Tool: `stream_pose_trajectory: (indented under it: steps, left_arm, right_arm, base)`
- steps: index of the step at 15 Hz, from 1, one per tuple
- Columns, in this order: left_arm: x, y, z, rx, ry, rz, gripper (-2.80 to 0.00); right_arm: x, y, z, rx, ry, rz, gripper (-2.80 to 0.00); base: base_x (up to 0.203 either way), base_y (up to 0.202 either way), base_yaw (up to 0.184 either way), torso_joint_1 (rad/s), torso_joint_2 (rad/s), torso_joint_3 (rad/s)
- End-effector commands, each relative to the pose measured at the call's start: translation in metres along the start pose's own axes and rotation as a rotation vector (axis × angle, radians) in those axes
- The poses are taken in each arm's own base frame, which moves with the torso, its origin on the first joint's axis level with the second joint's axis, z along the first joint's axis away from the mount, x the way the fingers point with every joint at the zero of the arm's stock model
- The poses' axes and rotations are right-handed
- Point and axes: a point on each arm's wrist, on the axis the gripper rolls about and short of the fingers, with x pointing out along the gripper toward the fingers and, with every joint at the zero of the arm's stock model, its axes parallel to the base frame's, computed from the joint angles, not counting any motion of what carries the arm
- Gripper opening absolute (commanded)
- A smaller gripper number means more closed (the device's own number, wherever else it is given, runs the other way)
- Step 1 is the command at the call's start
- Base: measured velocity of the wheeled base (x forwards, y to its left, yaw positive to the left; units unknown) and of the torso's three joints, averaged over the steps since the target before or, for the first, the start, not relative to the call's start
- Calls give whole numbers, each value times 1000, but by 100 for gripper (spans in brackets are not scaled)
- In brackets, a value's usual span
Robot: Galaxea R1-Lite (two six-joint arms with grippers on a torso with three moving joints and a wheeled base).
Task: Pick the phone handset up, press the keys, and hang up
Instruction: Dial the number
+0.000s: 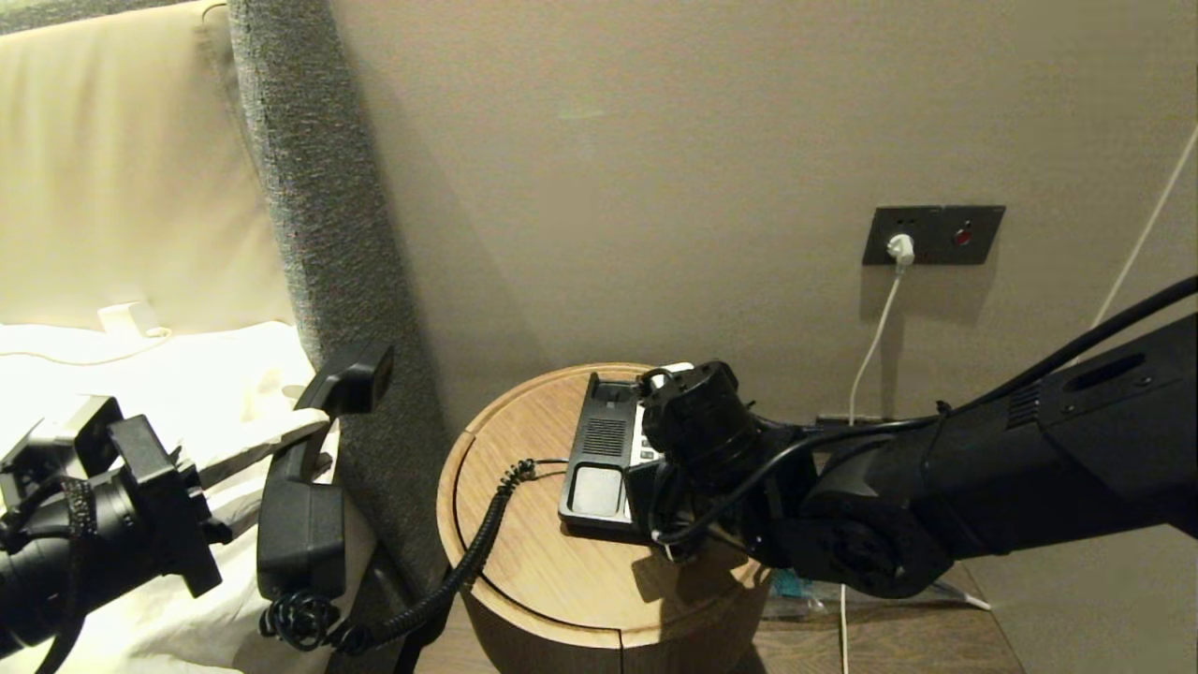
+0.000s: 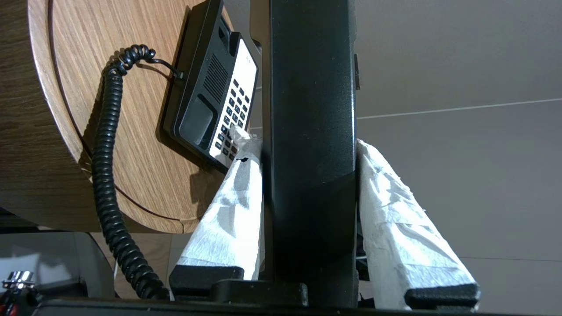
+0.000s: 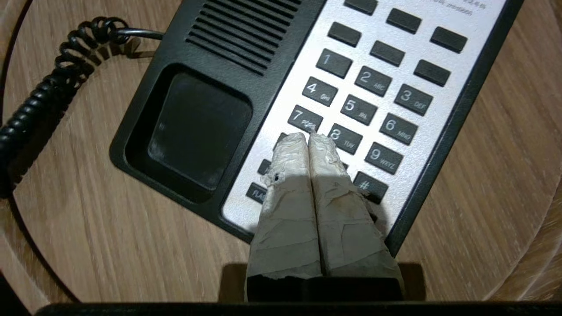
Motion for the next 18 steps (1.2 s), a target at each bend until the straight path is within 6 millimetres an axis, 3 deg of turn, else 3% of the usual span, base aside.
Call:
stream_pose_trajectory:
  steps: [1,18]
  left_arm:
    - [0,-1,0,-3,1,-7,-280]
    - [0,0,0,-5,2,-4,-280]
  right_arm:
    - [-1,1,0,0,-2,1,-280]
    - [11,1,-5,-6,13,-8,-280]
  base:
    - [0,0,0,0,0,0]
    - [0,0,0,0,0,0]
